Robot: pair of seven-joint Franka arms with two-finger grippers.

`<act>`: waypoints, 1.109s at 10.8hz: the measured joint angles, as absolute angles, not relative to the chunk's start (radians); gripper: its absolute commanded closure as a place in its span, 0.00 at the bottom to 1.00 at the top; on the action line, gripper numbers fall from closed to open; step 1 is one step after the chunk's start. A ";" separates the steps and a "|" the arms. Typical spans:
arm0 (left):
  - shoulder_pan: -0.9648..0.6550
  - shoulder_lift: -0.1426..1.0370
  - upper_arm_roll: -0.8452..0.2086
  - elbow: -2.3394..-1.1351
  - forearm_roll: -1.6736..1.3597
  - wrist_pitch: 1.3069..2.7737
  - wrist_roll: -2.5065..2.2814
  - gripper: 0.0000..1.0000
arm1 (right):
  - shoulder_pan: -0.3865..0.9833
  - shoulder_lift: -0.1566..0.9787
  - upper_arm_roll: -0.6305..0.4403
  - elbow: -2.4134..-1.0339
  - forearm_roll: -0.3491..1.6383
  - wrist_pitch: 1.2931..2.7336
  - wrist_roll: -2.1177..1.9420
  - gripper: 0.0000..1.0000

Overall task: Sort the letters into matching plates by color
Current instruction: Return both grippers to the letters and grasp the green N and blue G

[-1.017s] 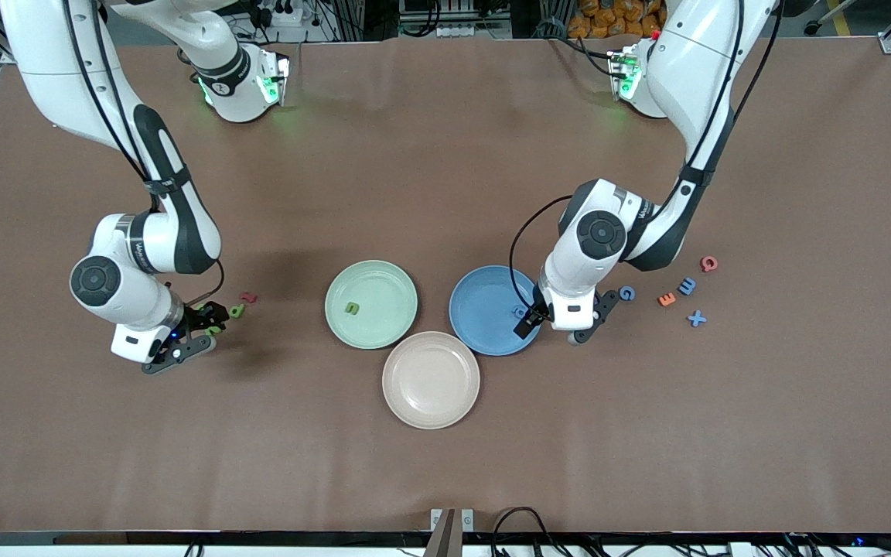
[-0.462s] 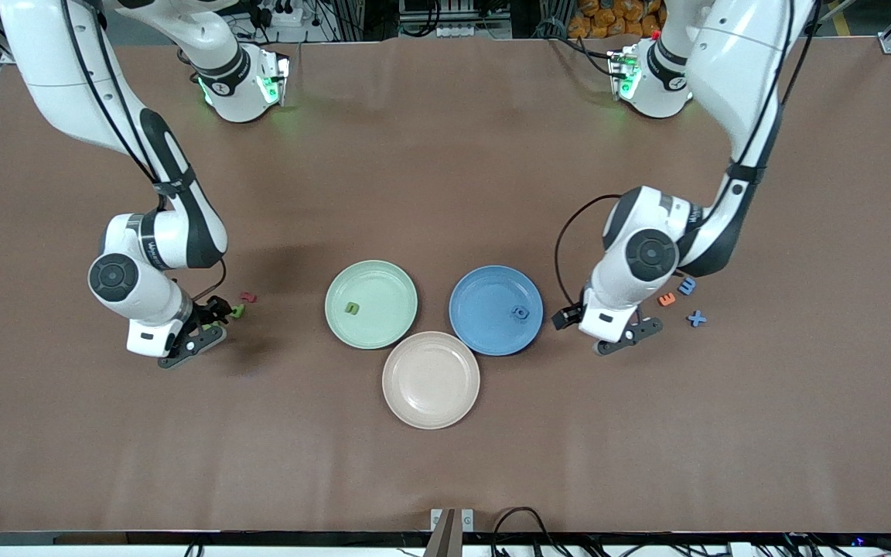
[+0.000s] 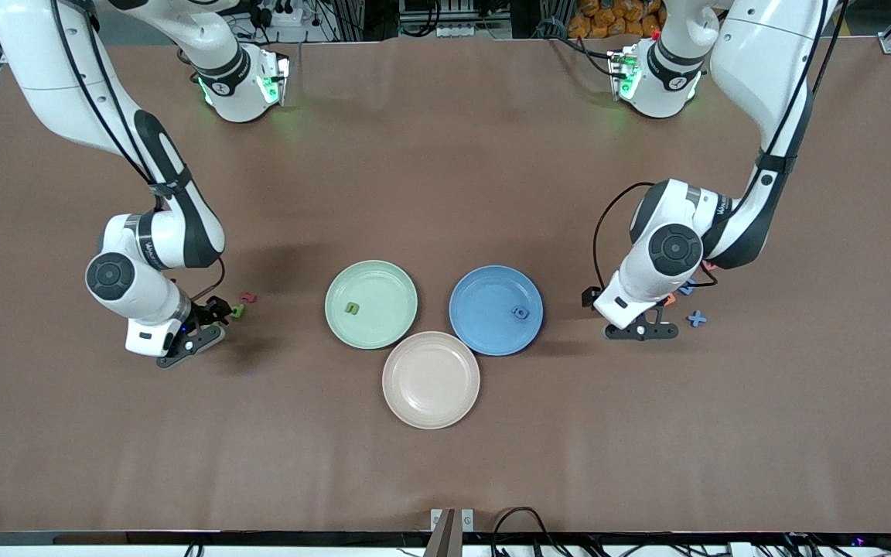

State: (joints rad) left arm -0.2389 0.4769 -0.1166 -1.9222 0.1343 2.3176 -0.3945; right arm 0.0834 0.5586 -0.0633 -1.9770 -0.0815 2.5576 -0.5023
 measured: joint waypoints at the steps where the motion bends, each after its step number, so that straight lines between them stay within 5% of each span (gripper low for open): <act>1: -0.237 0.473 -0.120 -1.951 0.149 2.331 -0.358 0.00 | 0.068 0.560 -0.052 -1.994 -0.086 2.586 -0.503 0.00; 5: -0.233 0.467 -0.128 -2.129 0.222 2.594 -0.331 0.00 | 0.040 0.561 -0.034 -2.012 -0.103 2.607 -0.503 0.10; 9: -0.161 0.409 -0.131 -2.201 0.223 2.628 -0.220 0.00 | 0.039 0.562 -0.029 -2.014 -0.111 2.615 -0.503 0.30; 12: -0.136 0.404 -0.136 -2.222 0.223 2.660 -0.208 0.00 | 0.039 0.562 -0.029 -2.015 -0.122 2.620 -0.503 0.55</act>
